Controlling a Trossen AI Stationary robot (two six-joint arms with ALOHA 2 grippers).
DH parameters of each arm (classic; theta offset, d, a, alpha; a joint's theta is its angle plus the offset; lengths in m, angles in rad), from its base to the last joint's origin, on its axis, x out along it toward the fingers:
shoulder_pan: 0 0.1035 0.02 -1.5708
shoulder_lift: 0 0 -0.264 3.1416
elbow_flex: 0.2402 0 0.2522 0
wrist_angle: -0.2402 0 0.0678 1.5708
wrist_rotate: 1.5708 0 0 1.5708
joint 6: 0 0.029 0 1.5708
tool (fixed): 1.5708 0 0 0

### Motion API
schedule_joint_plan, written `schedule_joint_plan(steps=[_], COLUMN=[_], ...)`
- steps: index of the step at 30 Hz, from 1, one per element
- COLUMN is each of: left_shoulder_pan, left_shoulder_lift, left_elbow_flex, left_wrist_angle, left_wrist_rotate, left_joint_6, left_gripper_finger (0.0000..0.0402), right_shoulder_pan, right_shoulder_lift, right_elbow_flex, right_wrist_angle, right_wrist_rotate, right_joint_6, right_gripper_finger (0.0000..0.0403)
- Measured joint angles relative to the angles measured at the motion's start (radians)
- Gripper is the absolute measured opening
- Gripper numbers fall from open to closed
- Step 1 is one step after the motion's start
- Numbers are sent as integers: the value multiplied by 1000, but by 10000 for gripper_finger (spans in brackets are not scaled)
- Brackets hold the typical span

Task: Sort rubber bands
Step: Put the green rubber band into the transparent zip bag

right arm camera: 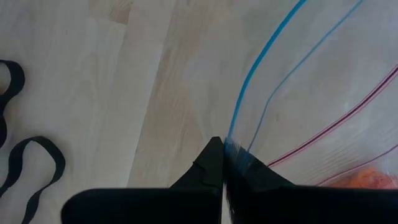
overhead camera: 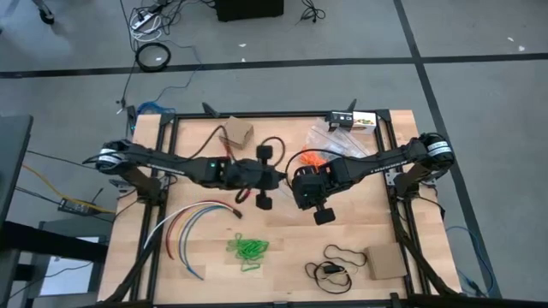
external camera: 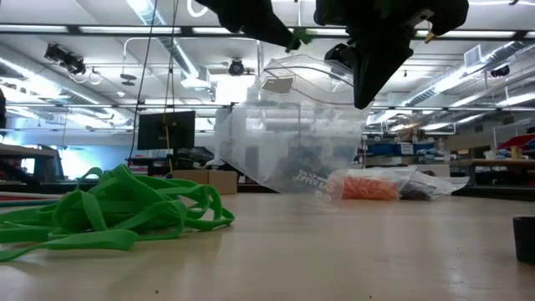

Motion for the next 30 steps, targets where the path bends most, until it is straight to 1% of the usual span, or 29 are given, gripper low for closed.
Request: schedule_joint_plan(steps=[3, 8, 13, 20, 22, 24, 26, 30], left_shoulder_pan=[-1, -1, -1, 0, 0, 0, -1, -1], left_shoulder_lift=[58, 164, 241, 254, 254, 254, 254, 254], left_elbow_flex=[70, 200, 293, 322, 324, 325, 324, 322], left_wrist_angle=[-95, -269, -374, -397, -408, -434, -452, -475], left_wrist_rotate=[18, 18, 15, 12, 33, 78, 105, 108], left_joint_6=[0, 0, -5, -8, -12, -12, -4, -15], left_gripper_finger=[2, 8, 21, 51, 59, 66, 68, 61], right_shoulder_pan=[-1, -8, -7, -7, -7, -7, -8, -9], right_shoulder_lift=[0, 0, -1, -3, -2, 0, 1, 2], right_elbow_flex=[0, 0, 5, 6, 6, 6, 6, 6], right_wrist_angle=[-7, -24, -74, -111, -116, -116, -116, -132], right_wrist_rotate=[0, 0, 6, 24, 24, 28, 55, 86], right_joint_6=[0, -3, -6, -4, -10, -21, -23, -28], right_gripper_finger=[0, 0, 0, 0, 0, 0, 0, 0])
